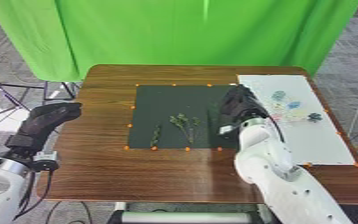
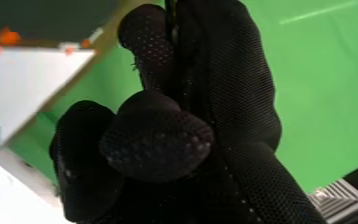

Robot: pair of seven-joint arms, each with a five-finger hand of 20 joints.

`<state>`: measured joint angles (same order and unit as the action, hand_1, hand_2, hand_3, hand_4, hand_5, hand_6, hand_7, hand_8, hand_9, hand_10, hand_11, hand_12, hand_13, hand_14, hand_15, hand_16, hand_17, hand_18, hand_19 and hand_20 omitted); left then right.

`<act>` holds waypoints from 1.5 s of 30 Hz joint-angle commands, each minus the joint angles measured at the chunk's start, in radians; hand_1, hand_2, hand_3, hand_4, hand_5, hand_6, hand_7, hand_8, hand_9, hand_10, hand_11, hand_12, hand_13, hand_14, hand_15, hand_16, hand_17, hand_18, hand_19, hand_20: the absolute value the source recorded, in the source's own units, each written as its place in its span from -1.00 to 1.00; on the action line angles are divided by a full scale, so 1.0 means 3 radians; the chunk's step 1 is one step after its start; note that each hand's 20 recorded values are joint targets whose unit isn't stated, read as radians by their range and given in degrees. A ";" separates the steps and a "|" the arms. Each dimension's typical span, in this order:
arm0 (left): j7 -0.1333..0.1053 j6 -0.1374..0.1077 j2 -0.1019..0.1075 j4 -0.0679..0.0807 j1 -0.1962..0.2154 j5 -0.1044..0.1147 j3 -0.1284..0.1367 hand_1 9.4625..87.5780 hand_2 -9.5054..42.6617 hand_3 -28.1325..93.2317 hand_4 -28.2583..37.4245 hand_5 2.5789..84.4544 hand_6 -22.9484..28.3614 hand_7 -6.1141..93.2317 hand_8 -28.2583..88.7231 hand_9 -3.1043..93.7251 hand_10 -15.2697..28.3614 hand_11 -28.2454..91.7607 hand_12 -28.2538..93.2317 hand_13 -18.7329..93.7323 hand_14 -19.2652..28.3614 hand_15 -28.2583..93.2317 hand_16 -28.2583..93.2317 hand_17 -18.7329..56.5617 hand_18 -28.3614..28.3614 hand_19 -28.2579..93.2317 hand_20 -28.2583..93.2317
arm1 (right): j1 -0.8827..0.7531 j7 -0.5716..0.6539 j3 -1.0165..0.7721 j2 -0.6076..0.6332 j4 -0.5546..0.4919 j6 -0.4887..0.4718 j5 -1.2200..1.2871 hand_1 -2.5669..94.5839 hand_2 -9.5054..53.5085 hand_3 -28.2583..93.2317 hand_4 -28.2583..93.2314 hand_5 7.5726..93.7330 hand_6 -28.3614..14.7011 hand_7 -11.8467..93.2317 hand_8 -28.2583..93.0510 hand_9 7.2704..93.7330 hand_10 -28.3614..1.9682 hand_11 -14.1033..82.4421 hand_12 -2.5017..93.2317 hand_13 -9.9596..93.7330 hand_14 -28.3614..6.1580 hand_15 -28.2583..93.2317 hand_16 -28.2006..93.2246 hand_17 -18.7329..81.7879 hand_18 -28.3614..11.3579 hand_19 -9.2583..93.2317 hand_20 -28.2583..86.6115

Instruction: Arrange flowers

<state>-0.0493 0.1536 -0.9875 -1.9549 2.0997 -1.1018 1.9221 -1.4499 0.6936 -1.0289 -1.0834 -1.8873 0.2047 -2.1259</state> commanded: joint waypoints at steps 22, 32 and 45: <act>0.0108 0.0176 -0.0002 -0.0009 -0.0002 0.0004 0.0031 -0.40 -0.88 0.46 -0.60 0.10 0.08 -0.58 -0.62 -0.01 0.32 -0.20 -0.34 -0.06 0.57 -0.24 -0.49 -0.42 0.50 -0.41 -0.24 | -0.0413 0.0048 -0.0105 -0.0199 -0.0079 -0.0172 -0.0090 1.00 -1.00 -0.97 0.26 0.60 0.13 -0.19 -0.15 0.94 0.17 -0.42 0.08 1.00 0.65 0.41 -0.09 0.74 0.07 1.00 0.23; 0.0107 0.0194 -0.0004 0.0001 -0.0008 0.0004 0.0031 -0.42 -0.88 0.46 -0.60 0.09 0.08 -0.58 -0.62 -0.02 0.32 -0.20 -0.34 -0.06 0.57 -0.24 -0.49 -0.43 0.50 -0.41 -0.24 | -0.0442 0.0053 -0.0127 -0.0200 -0.0065 -0.0215 -0.0060 0.99 -1.00 -0.99 0.28 0.55 0.17 -0.16 -0.13 0.92 0.16 -0.41 0.09 1.00 0.65 0.41 -0.09 0.74 0.06 1.00 0.22; 0.0085 0.0185 -0.0010 0.0004 0.0011 0.0011 0.0037 -0.42 -0.88 0.47 -0.60 0.09 0.08 -0.58 -0.62 -0.02 0.32 -0.20 -0.33 -0.06 0.57 -0.24 -0.48 -0.43 0.50 -0.41 -0.24 | -0.0467 0.0062 -0.0139 -0.0214 -0.0056 -0.0282 -0.0025 0.93 -1.00 -1.00 0.30 0.53 0.17 -0.20 -0.15 0.89 0.17 -0.42 0.06 1.00 0.62 0.40 -0.09 0.74 0.03 1.00 0.24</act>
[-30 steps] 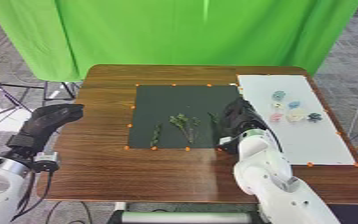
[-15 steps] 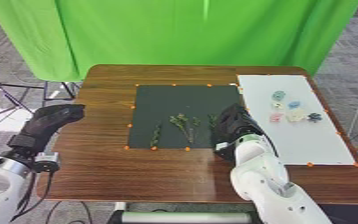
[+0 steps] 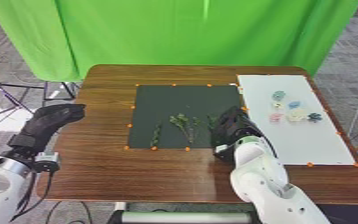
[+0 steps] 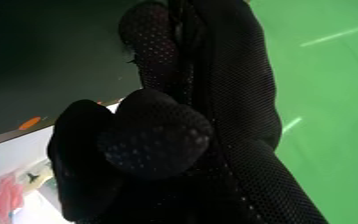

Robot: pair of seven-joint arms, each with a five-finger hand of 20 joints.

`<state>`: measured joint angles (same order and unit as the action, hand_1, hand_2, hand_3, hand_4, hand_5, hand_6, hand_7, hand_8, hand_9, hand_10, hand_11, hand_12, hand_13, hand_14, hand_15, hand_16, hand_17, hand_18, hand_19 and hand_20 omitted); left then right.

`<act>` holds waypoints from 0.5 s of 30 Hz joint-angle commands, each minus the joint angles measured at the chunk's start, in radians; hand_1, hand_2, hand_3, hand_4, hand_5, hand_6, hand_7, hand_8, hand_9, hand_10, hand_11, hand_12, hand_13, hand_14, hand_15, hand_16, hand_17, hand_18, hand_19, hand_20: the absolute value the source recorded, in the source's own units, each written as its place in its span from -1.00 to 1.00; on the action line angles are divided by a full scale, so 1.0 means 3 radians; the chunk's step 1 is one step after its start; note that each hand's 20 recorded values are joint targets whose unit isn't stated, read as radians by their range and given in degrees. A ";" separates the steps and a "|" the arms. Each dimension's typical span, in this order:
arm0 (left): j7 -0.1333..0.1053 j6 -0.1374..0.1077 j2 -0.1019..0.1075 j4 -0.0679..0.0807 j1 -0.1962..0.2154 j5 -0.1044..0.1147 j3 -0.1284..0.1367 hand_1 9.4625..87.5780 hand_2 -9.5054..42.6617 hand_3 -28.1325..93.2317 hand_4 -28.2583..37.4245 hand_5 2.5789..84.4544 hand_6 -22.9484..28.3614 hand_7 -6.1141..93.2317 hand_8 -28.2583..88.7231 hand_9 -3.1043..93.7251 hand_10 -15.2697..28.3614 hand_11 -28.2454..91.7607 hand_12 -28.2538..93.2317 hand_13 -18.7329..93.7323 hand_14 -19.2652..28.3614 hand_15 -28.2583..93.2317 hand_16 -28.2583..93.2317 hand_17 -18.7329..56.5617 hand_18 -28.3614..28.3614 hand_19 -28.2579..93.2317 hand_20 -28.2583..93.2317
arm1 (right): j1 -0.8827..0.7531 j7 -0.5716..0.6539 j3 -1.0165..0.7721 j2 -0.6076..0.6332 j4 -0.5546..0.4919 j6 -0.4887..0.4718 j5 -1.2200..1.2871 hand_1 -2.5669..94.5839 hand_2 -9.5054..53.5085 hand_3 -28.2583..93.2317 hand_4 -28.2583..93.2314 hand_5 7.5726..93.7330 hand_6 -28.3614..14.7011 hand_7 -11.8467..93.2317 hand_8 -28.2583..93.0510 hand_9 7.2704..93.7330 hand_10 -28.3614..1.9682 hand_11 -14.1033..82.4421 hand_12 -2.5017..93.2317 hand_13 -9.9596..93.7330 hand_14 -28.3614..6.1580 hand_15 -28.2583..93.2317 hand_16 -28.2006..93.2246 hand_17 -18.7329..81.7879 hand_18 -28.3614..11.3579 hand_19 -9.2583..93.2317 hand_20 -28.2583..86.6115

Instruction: Arrange flowers

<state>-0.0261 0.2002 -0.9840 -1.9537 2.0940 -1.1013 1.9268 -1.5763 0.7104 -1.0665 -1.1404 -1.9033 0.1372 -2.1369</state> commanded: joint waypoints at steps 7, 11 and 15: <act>0.0018 0.0031 -0.0031 -0.0015 0.0045 0.0013 0.0025 -0.42 -0.89 0.47 -0.60 0.09 0.08 -0.58 -0.62 -0.02 0.33 -0.20 -0.34 -0.06 0.58 -0.24 -0.49 -0.43 0.50 -0.41 -0.24 | -0.0056 0.0002 -0.0049 -0.0009 -0.0025 -0.0169 0.0049 0.88 -1.00 -1.00 0.29 0.53 0.15 -0.25 -0.15 0.88 0.13 -0.46 0.02 1.00 0.60 0.38 -0.07 0.72 0.01 1.00 0.23; 0.0015 0.0038 -0.0023 0.0002 0.0019 0.0010 0.0017 -0.42 -0.89 0.47 -0.60 0.09 0.07 -0.58 -0.62 -0.02 0.33 -0.20 -0.33 -0.06 0.58 -0.24 -0.49 -0.43 0.50 -0.41 -0.24 | -0.0057 0.0012 -0.0069 0.0013 -0.0038 -0.0229 0.0059 0.86 -1.00 -1.00 0.28 0.52 0.13 -0.29 -0.15 0.85 0.07 -0.49 0.01 1.00 0.58 0.36 -0.07 0.71 -0.01 1.00 0.21; 0.0015 0.0037 -0.0028 0.0000 0.0020 0.0008 0.0017 -0.42 -0.89 0.47 -0.59 0.09 0.08 -0.58 -0.62 -0.02 0.32 -0.20 -0.33 -0.06 0.58 -0.24 -0.49 -0.43 0.50 -0.40 -0.24 | -0.0040 0.0006 -0.0069 0.0040 -0.0035 -0.0229 0.0067 0.86 -1.00 -1.00 0.27 0.50 0.14 -0.30 -0.14 0.83 0.07 -0.51 0.00 1.00 0.57 0.34 -0.05 0.70 -0.02 1.00 0.21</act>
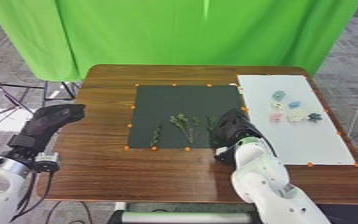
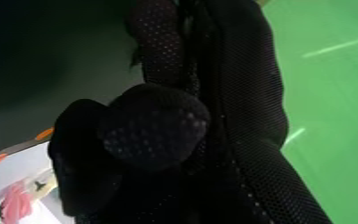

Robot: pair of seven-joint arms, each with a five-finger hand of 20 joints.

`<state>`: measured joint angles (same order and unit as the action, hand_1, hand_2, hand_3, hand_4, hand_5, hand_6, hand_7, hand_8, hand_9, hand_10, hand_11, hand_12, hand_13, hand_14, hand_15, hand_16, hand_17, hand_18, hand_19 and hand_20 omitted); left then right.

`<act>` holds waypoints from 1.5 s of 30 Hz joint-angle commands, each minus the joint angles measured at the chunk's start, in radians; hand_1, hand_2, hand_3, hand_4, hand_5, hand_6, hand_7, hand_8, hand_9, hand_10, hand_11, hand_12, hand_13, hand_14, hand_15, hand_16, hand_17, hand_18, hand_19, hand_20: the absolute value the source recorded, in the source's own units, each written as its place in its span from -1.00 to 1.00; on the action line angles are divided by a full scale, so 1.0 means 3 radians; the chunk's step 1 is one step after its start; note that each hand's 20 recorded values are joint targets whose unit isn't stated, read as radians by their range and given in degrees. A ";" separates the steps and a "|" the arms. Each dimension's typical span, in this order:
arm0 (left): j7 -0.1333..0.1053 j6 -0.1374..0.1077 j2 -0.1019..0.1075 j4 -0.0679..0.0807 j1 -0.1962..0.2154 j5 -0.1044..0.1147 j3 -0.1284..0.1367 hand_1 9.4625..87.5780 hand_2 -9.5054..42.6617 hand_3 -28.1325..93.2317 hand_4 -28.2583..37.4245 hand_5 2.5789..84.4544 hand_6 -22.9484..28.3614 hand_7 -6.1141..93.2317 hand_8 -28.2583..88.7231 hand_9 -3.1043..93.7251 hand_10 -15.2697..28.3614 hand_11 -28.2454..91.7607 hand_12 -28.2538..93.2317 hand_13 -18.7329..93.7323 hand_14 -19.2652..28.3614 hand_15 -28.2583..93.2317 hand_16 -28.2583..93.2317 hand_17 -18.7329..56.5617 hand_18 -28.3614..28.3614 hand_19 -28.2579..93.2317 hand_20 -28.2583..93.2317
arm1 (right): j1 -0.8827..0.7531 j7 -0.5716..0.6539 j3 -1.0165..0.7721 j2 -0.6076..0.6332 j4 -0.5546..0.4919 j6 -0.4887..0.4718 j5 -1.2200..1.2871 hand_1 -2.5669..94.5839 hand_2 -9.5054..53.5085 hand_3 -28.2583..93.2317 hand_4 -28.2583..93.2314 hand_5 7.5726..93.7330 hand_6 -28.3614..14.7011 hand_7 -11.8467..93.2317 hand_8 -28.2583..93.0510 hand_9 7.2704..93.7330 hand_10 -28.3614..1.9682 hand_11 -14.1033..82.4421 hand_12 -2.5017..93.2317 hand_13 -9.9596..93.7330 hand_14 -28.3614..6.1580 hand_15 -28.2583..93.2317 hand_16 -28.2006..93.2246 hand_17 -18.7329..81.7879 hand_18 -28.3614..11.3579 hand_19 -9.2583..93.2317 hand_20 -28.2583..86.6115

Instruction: Arrange flowers

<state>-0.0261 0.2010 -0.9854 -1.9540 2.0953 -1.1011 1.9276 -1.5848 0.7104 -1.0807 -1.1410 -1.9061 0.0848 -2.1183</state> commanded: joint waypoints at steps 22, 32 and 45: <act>0.0028 0.0047 -0.0023 -0.0011 0.0023 0.0004 0.0023 -0.41 -0.89 0.46 -0.59 0.10 0.07 -0.58 -0.62 -0.02 0.32 -0.20 -0.33 -0.06 0.58 -0.24 -0.48 -0.43 0.50 -0.41 -0.24 | 0.0057 -0.0057 -0.0029 0.0246 -0.0113 -0.0404 0.0148 0.76 -1.00 -0.99 0.30 0.43 0.21 -0.39 -0.16 0.65 -0.05 -0.38 -0.21 0.98 0.54 0.32 0.01 0.65 -0.10 1.00 0.27; 0.0031 0.0043 -0.0019 -0.0015 0.0033 0.0011 0.0027 -0.41 -0.89 0.46 -0.59 0.10 0.05 -0.57 -0.62 -0.02 0.32 -0.20 -0.33 -0.06 0.57 -0.24 -0.48 -0.43 0.50 -0.41 -0.24 | 0.0040 -0.0050 -0.0071 0.0288 -0.0189 -0.0509 0.0099 -0.04 -1.00 0.47 -0.68 0.37 0.23 -0.41 -0.36 0.56 -0.18 -0.28 -0.42 0.96 0.49 0.33 0.00 0.63 -0.16 1.00 0.28; 0.0012 0.0029 -0.0027 -0.0014 0.0032 0.0010 0.0014 -0.41 -0.89 0.46 -0.60 0.10 0.04 -0.57 -0.62 -0.02 0.32 -0.20 -0.33 -0.06 0.57 -0.24 -0.48 -0.43 0.50 -0.41 -0.24 | 0.0053 -0.0124 -0.0514 0.0571 -0.0591 -0.0095 -0.0056 -0.11 -1.00 0.50 -0.69 0.36 0.25 -0.37 -0.60 0.55 -0.19 -0.29 -0.41 0.96 0.47 0.34 0.00 0.62 -0.19 1.00 0.29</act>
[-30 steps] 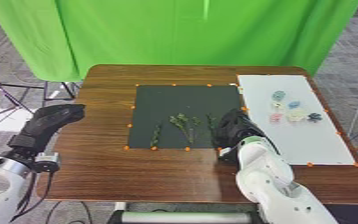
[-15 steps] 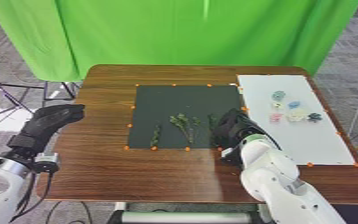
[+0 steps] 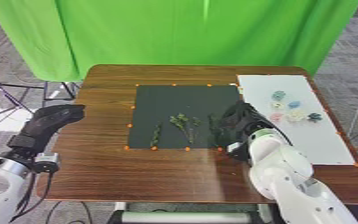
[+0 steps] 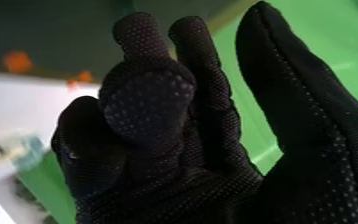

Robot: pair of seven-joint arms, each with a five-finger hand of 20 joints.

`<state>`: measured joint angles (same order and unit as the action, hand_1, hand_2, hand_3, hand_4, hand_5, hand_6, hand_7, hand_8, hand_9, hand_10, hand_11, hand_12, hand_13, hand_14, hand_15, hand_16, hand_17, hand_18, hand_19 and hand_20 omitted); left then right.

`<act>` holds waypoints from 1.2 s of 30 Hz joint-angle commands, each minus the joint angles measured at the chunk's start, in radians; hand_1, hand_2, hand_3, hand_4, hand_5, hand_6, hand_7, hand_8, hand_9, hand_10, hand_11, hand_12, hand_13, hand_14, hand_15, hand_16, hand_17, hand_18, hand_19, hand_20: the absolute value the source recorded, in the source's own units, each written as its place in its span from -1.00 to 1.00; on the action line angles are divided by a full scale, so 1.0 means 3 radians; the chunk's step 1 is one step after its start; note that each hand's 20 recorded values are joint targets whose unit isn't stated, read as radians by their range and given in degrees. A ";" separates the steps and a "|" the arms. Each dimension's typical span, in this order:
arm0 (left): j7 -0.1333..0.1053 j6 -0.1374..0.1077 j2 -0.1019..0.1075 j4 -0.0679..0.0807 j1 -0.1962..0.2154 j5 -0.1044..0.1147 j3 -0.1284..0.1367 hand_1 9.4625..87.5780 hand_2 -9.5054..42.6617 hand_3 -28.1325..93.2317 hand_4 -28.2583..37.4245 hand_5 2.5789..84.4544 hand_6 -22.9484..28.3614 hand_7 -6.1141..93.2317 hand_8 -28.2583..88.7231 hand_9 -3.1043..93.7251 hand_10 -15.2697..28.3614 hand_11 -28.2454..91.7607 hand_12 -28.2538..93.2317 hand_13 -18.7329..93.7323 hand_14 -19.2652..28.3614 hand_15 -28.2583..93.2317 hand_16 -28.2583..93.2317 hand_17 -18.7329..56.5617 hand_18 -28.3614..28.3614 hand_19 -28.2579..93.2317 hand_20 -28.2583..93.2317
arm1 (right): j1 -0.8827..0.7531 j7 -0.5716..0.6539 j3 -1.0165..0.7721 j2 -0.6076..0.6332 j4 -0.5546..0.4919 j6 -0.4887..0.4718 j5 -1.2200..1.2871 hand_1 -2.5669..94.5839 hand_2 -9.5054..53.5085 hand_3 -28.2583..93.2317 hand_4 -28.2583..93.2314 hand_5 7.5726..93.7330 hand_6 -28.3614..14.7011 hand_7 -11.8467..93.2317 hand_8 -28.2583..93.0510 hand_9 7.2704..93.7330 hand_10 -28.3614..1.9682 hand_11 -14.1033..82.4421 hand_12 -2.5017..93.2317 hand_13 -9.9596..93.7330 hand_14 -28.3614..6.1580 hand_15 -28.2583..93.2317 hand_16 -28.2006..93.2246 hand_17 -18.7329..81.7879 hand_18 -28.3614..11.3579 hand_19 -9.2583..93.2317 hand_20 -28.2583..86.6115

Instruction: Arrange flowers

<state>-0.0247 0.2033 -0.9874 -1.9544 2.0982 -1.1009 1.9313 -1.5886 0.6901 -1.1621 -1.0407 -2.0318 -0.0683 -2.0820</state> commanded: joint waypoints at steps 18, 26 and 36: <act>-0.0002 -0.0004 -0.0046 -0.0026 0.0069 0.0011 0.0038 -0.41 -0.89 0.46 -0.59 0.10 0.05 -0.58 -0.62 -0.02 0.32 -0.20 -0.33 -0.06 0.57 -0.24 -0.48 -0.43 0.51 -0.40 -0.24 | 0.0242 0.0289 -0.0361 0.0337 0.0555 0.0134 -0.0408 -0.28 -1.00 0.34 -0.90 0.32 0.24 -0.49 -0.60 0.48 -0.26 -0.39 -0.46 0.93 0.43 0.36 -0.01 0.58 -0.27 1.00 0.34; 0.0011 0.0012 -0.0050 -0.0031 0.0064 0.0009 0.0038 -0.41 -0.89 0.46 -0.59 0.10 0.05 -0.58 -0.62 -0.02 0.32 -0.20 -0.33 -0.06 0.57 -0.24 -0.48 -0.43 0.51 -0.41 -0.24 | 0.0229 0.0368 -0.0375 0.0322 0.0786 0.0015 -0.0567 -0.23 -1.00 0.35 -0.86 0.32 0.24 -0.49 -0.60 0.50 -0.26 -0.35 -0.44 0.92 0.45 0.38 -0.01 0.59 -0.28 1.00 0.37; 0.0014 0.0016 -0.0050 -0.0022 0.0048 0.0009 0.0022 -0.41 -0.89 0.46 -0.60 0.10 0.06 -0.58 -0.62 -0.02 0.32 -0.20 -0.33 -0.06 0.58 -0.24 -0.48 -0.43 0.51 -0.41 -0.24 | 0.0172 0.0386 -0.0425 0.0334 0.0867 -0.0018 -0.0535 -0.18 -1.00 0.39 -0.85 0.32 0.27 -0.47 -0.60 0.50 -0.24 -0.35 -0.44 0.92 0.44 0.39 -0.01 0.58 -0.28 1.00 0.38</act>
<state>-0.0263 0.2028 -0.9946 -1.9565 2.1102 -1.1005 1.9383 -1.5144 0.7919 -1.2744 -0.9452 -1.7798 -0.0637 -2.2400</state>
